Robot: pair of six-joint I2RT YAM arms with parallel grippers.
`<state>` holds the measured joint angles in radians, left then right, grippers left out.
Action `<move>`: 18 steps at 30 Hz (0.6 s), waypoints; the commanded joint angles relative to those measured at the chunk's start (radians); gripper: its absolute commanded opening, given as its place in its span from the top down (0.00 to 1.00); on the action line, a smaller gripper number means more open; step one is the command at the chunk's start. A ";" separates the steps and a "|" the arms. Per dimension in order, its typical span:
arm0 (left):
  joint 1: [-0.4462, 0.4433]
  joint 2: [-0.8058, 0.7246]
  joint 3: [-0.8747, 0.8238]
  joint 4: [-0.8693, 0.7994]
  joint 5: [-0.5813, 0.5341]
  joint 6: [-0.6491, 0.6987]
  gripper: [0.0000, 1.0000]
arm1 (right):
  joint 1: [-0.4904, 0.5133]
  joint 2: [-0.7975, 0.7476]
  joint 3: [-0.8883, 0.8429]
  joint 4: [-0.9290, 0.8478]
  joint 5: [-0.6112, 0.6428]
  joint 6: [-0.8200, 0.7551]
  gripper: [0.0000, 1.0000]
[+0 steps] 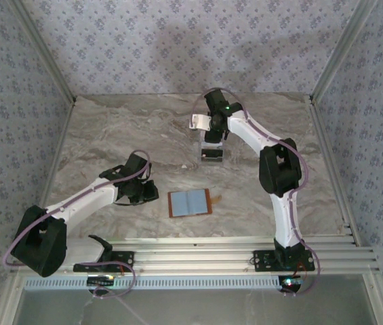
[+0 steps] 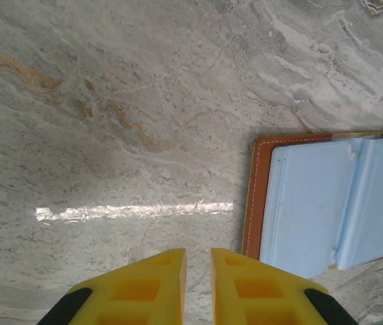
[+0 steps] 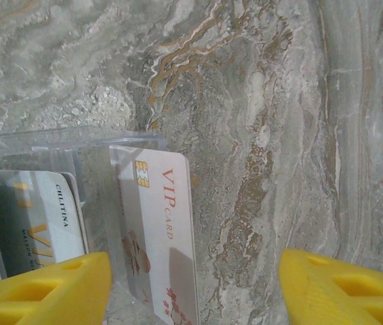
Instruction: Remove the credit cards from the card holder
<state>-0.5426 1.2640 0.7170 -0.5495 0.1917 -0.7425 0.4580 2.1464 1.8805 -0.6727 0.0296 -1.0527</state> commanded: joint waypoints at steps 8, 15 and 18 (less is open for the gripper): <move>0.057 -0.066 0.017 0.004 -0.175 0.100 0.33 | -0.027 -0.291 -0.262 0.205 0.041 0.283 0.30; 0.154 -0.107 0.010 0.027 -0.405 0.211 0.00 | -0.069 -0.462 -0.560 0.319 0.144 0.505 0.00; 0.180 -0.118 -0.001 0.073 -0.561 0.264 0.00 | -0.096 -0.538 -0.706 0.388 0.156 0.577 0.00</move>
<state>-0.3832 1.1709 0.7170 -0.5198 -0.1749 -0.5606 0.3820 1.6741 1.2713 -0.3573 0.1421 -0.6094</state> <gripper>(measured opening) 0.996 0.997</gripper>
